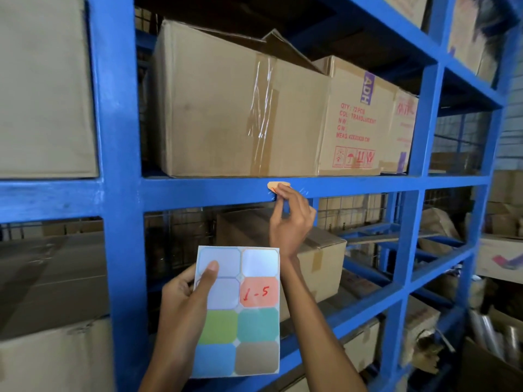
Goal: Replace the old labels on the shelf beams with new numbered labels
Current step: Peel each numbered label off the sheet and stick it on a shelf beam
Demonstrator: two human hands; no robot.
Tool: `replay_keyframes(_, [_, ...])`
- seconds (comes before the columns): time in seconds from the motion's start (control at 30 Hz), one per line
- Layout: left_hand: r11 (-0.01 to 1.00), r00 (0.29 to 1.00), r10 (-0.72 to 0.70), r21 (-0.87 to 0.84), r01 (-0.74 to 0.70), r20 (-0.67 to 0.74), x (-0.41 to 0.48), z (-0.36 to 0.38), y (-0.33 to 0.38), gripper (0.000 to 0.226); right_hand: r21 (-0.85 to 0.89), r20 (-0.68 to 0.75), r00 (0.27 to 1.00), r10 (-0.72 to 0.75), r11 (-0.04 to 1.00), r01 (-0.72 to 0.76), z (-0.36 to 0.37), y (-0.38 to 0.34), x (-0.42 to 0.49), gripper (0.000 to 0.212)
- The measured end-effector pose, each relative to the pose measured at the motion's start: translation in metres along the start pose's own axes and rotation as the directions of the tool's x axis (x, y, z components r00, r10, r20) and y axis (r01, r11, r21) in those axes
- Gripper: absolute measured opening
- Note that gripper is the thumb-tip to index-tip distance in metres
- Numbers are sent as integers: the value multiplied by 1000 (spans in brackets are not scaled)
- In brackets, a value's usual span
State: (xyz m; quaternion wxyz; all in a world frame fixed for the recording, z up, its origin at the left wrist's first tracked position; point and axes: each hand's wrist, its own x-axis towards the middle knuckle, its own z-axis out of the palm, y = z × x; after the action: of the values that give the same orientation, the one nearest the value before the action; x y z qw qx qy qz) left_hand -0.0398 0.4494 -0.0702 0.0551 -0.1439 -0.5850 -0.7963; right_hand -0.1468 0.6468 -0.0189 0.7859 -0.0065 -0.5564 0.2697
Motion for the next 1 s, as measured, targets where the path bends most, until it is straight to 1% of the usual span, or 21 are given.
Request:
replay_keyframes(0.17, [1000,1000,14,-22,-14,-12,1,-1,7,24,-30,33,998,-58,998,59,1,10,0,18])
replay_keyframes(0.27, [1000,1000,9,-27,-9,-9,2,-1,9,23,-56,78,991,-112,992,116,-1,17,-1,23])
replay_keyframes(0.33, [1000,1000,4,-29,-5,-10,3,-1,10,22,-65,134,974,-181,979,191,-5,26,-6,31])
replay_keyframes(0.37, [1000,1000,5,-28,-6,-15,3,-2,10,21,-65,188,958,-216,971,232,-8,30,-10,37])
replay_keyframes(0.43, [1000,1000,5,-27,-6,-23,3,-4,9,19,-114,370,892,-259,940,320,-14,40,-18,53])
replay_keyframes(0.5, [999,1000,-2,-32,1,-27,3,-5,9,18,-197,562,796,-225,898,393,-17,49,-26,68])
replay_keyframes(0.57, [999,1000,-4,-40,3,-29,3,-5,10,18,-220,669,726,-160,890,399,-20,53,-26,81])
replay_keyframes(0.63, [999,999,0,-45,-2,-37,4,-5,11,18,-207,702,696,-153,891,405,-23,52,-22,91])
replay_keyframes(0.73, [999,999,3,-53,-6,-44,5,-7,12,18,-197,691,708,-147,904,381,-22,44,-19,94])
replay_keyframes(0.8, [998,999,1,-56,-4,-48,6,-9,11,18,-195,696,711,-100,927,321,-18,36,-21,95])
replay_keyframes(0.87, [998,998,2,-59,-5,-56,6,-12,10,18,-173,714,697,-69,947,271,-18,32,-22,99])
replay_keyframes(0.93, [998,997,6,-62,-11,-72,5,-16,9,18,-149,726,681,-90,947,284,-22,32,-19,105])
replay_keyframes(1.0, [998,996,4,-61,-9,-88,5,-20,8,18,-143,727,677,-111,940,308,-26,33,-15,104])
